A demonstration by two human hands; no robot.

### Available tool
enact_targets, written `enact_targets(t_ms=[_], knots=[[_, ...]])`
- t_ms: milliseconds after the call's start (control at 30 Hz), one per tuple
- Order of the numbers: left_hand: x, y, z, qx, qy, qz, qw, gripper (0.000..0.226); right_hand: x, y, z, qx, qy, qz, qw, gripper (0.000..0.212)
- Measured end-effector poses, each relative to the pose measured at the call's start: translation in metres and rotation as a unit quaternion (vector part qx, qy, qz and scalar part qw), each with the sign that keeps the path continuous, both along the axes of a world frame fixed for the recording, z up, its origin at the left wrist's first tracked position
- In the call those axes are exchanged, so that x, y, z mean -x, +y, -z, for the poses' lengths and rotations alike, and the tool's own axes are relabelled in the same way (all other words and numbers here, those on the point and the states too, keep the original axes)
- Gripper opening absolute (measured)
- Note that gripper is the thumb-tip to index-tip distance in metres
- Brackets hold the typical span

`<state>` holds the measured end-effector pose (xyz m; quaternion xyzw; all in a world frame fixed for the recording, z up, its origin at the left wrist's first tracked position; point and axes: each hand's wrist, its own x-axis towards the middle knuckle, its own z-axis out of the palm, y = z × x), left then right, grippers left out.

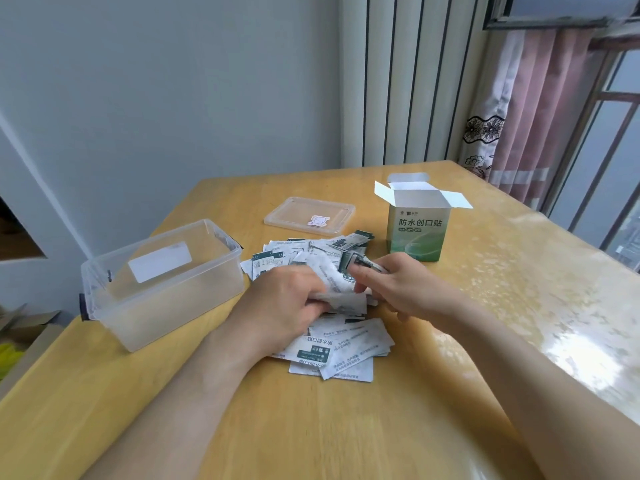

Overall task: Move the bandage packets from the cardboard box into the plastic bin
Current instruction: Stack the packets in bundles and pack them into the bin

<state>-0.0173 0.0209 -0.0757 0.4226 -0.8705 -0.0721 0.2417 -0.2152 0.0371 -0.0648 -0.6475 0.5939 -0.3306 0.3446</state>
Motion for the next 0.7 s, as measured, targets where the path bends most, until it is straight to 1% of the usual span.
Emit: enact_targets(t_ms=[100, 167, 200, 233, 267, 333, 400, 433, 467, 533, 600, 633, 700], knots=[[-0.001, 0.003, -0.006, -0.022, 0.096, -0.034, 0.995, 0.007, 0.003, 0.005, -0.007, -0.050, -0.091, -0.041, 0.994, 0.054], [0.000, 0.007, -0.010, -0.030, 0.152, -0.051, 0.987, 0.013, 0.003, 0.009, -0.013, -0.094, -0.215, -0.060, 0.970, 0.064], [0.001, 0.009, -0.011, -0.018, 0.156, -0.058, 0.986, 0.014, 0.001, 0.009, -0.014, -0.109, -0.284, -0.066, 0.950, 0.066], [0.004, 0.012, -0.012, 0.011, 0.139, -0.068, 0.988, 0.013, -0.003, 0.011, -0.015, -0.113, -0.335, -0.069, 0.933, 0.064], [0.007, 0.015, -0.013, 0.049, 0.109, -0.080, 0.990, 0.015, -0.010, 0.012, -0.014, -0.104, -0.365, -0.069, 0.923, 0.061], [0.019, 0.025, -0.017, 0.107, 0.057, -0.104, 0.987, 0.021, -0.029, 0.016, -0.011, -0.069, -0.369, -0.062, 0.925, 0.051], [0.031, 0.036, -0.020, 0.113, 0.032, -0.122, 0.986, 0.020, -0.049, 0.021, -0.006, -0.041, -0.356, -0.051, 0.932, 0.046], [0.035, 0.040, -0.021, 0.113, 0.018, -0.126, 0.985, 0.019, -0.055, 0.024, -0.007, -0.043, -0.367, -0.032, 0.929, 0.045], [0.037, 0.043, -0.020, 0.116, 0.002, -0.125, 0.985, 0.023, -0.058, 0.026, -0.009, -0.052, -0.390, -0.006, 0.919, 0.039], [0.036, 0.043, -0.019, 0.113, -0.021, -0.113, 0.987, 0.043, -0.056, 0.026, -0.011, -0.058, -0.432, 0.048, 0.899, 0.032], [0.035, 0.043, -0.019, 0.095, -0.014, -0.084, 0.992, 0.063, -0.050, 0.024, -0.013, -0.056, -0.464, 0.101, 0.878, 0.031], [0.036, 0.044, -0.020, 0.087, -0.012, -0.067, 0.994, 0.070, -0.046, 0.022, -0.014, -0.057, -0.471, 0.123, 0.872, 0.031], [0.036, 0.045, -0.019, 0.076, -0.002, -0.039, 0.996, 0.081, -0.040, 0.022, -0.018, -0.057, -0.467, 0.144, 0.871, 0.032]])
